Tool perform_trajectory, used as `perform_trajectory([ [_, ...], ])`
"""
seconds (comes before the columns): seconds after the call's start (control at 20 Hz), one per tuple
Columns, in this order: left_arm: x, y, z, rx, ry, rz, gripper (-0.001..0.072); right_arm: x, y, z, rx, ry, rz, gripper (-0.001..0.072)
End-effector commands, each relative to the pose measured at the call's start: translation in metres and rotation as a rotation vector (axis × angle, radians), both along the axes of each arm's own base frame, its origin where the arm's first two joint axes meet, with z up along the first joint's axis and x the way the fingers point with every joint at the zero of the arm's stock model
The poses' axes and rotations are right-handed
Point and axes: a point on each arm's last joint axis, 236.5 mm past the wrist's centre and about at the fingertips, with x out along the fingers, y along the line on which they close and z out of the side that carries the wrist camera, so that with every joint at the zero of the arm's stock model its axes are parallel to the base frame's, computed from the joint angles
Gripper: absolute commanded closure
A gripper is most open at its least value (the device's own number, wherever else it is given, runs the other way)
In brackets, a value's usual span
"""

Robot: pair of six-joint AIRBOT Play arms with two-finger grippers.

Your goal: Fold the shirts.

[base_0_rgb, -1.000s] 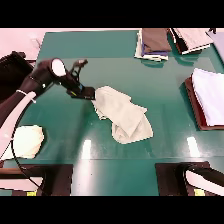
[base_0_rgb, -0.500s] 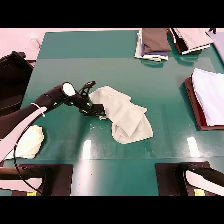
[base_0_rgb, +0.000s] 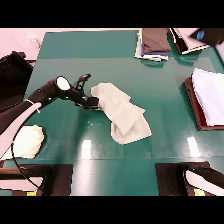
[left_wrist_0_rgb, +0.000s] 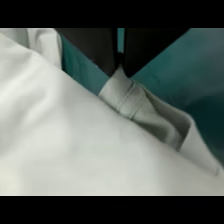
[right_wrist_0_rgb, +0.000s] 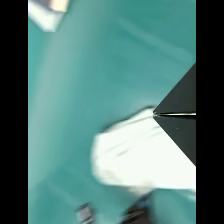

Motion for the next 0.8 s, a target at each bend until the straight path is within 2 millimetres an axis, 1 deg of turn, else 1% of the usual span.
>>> perform_trajectory([
  [0.0,0.011,0.035,0.004,0.070,-0.019,0.013,0.0677,-0.028,-0.009,-0.096,-0.039,0.262,-0.017,0.0694],
  [0.05,0.011,0.041,0.002,0.093,-0.021,0.008,0.0677,-0.036,-0.008,-0.132,-0.032,0.335,-0.027,0.0693],
  [0.1,0.011,0.043,0.001,0.102,-0.022,0.005,0.0676,-0.045,-0.008,-0.168,-0.022,0.405,-0.039,0.0683],
  [0.15,0.011,0.043,0.001,0.103,-0.023,0.005,0.0677,-0.057,-0.003,-0.208,-0.004,0.478,-0.047,0.0470],
  [0.2,0.012,0.043,0.001,0.102,-0.025,0.006,0.0676,-0.068,0.006,-0.244,0.032,0.546,-0.053,0.0214],
  [0.25,0.012,0.043,0.001,0.102,-0.026,0.006,0.0676,-0.082,0.016,-0.275,0.066,0.618,-0.050,0.0181],
  [0.35,0.013,0.043,0.001,0.102,-0.028,0.007,0.0676,-0.105,0.044,-0.325,0.131,0.720,-0.022,0.0182],
  [0.4,0.013,0.043,0.001,0.102,-0.028,0.007,0.0676,-0.111,0.060,-0.341,0.165,0.746,-0.010,0.0183],
  [0.45,0.012,0.043,0.001,0.102,-0.027,0.007,0.0677,-0.114,0.071,-0.353,0.184,0.765,-0.006,0.0186],
  [0.5,0.012,0.043,0.001,0.103,-0.025,0.006,0.0677,-0.116,0.079,-0.366,0.175,0.782,-0.004,0.0195],
  [0.55,0.012,0.043,0.001,0.104,-0.026,0.005,0.0676,-0.116,0.084,-0.374,0.162,0.793,0.004,0.0215],
  [0.6,0.012,0.043,0.001,0.104,-0.026,0.005,0.0676,-0.114,0.090,-0.379,0.150,0.797,0.015,0.0282],
  [0.65,0.012,0.043,0.001,0.105,-0.026,0.005,0.0676,-0.109,0.094,-0.380,0.141,0.788,0.027,0.0387],
  [0.7,0.012,0.044,0.000,0.108,-0.027,0.004,0.0676,-0.102,0.096,-0.379,0.132,0.769,0.034,0.0546],
  [0.75,0.012,0.045,0.000,0.114,-0.029,0.002,0.0676,-0.094,0.097,-0.376,0.117,0.744,0.043,0.0670],
])
